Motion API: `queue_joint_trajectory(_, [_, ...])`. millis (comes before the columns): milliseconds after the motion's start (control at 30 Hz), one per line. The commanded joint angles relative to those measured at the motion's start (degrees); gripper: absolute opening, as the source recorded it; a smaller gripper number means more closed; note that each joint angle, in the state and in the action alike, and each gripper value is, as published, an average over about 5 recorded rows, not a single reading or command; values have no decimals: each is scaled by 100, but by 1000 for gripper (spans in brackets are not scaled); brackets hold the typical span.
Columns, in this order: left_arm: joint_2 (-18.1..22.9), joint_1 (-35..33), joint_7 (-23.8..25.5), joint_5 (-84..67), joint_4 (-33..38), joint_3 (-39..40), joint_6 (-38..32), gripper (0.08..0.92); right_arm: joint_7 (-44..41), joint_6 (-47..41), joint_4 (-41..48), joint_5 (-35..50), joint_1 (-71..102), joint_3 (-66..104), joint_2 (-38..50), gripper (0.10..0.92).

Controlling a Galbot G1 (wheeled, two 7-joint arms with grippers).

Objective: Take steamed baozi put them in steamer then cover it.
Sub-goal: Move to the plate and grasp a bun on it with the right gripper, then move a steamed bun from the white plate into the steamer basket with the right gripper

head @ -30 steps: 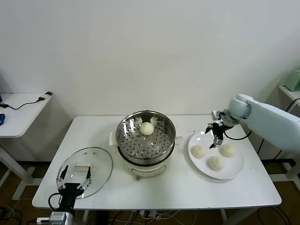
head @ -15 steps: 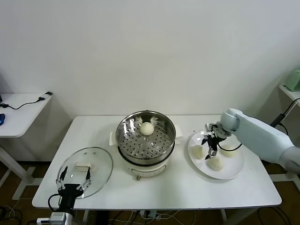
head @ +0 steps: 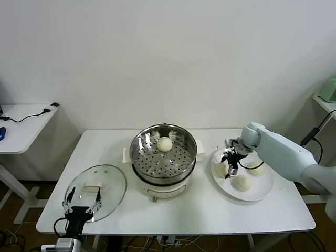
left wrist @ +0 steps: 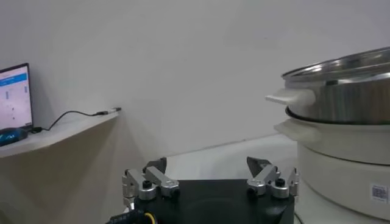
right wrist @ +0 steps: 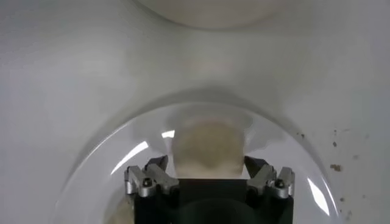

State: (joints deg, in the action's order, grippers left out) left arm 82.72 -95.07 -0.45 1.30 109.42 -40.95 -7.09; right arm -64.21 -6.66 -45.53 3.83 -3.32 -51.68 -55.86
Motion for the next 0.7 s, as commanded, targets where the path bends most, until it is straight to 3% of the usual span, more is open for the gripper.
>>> queue_joint_trajectory(33, [2, -6, 0, 1, 12, 5, -3, 823, -37, 85, 154, -89, 18, 62, -76, 803])
queue_joint_trajectory(500, [2, -36, -6, -7, 5, 24, -24, 823, -114, 146, 27, 67, -83, 81, 48, 699])
queue_joint_trajectory(700, [-8, -29, -6, -21, 27, 29, -23, 823, -2, 24, -472, 655, -880, -428, 412, 680])
